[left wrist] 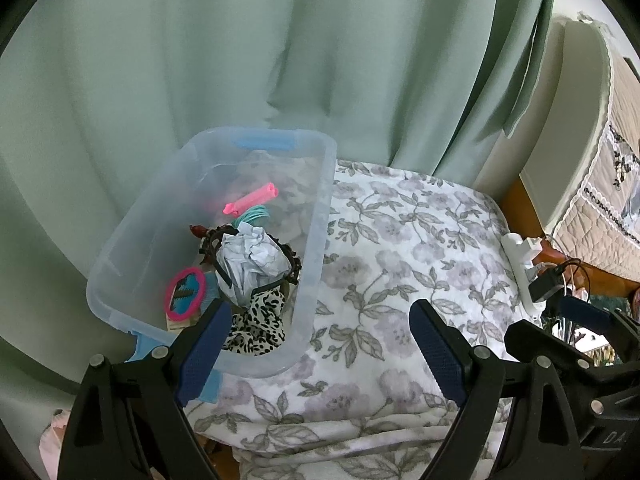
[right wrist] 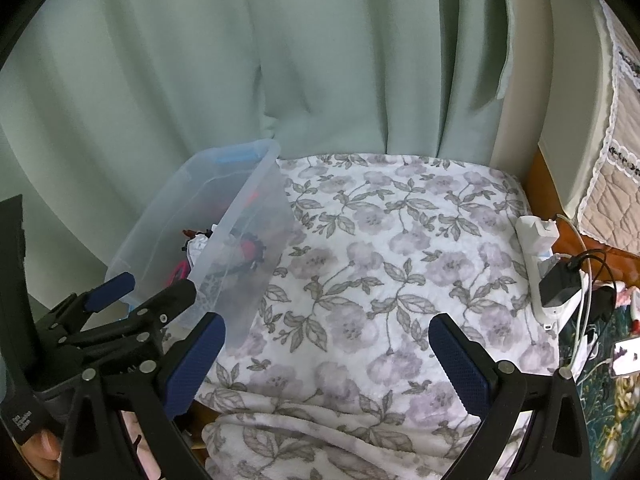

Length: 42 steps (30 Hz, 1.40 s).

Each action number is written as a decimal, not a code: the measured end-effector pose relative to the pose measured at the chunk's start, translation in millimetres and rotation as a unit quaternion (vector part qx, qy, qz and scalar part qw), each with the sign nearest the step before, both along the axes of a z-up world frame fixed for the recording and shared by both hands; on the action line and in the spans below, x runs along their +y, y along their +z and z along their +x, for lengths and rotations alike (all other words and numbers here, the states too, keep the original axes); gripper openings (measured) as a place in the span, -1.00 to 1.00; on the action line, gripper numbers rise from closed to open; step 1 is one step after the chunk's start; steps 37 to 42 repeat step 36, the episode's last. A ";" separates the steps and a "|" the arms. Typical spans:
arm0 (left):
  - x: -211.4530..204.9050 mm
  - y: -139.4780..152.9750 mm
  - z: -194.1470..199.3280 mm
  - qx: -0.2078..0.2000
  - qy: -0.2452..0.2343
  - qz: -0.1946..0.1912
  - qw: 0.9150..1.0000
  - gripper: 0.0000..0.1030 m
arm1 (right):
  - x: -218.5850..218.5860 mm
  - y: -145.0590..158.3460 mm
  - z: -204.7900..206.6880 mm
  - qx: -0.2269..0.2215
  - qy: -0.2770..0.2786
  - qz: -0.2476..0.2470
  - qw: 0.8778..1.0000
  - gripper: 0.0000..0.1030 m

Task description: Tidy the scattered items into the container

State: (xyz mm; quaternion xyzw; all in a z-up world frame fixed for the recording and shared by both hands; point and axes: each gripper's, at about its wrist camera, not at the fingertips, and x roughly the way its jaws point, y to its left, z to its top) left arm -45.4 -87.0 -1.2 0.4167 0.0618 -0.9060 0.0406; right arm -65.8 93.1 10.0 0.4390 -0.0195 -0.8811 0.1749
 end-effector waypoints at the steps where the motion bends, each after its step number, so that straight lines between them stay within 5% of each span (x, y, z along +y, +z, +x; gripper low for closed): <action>1: 0.1 -0.4 -0.1 -0.001 0.000 0.000 1.000 0.76 | 0.1 0.0 0.1 -0.001 0.001 0.001 1.000 1.00; 42: -16.3 -1.6 3.7 -0.001 0.010 -0.004 1.000 0.76 | -18.7 -2.6 4.7 0.004 0.021 0.008 1.000 1.00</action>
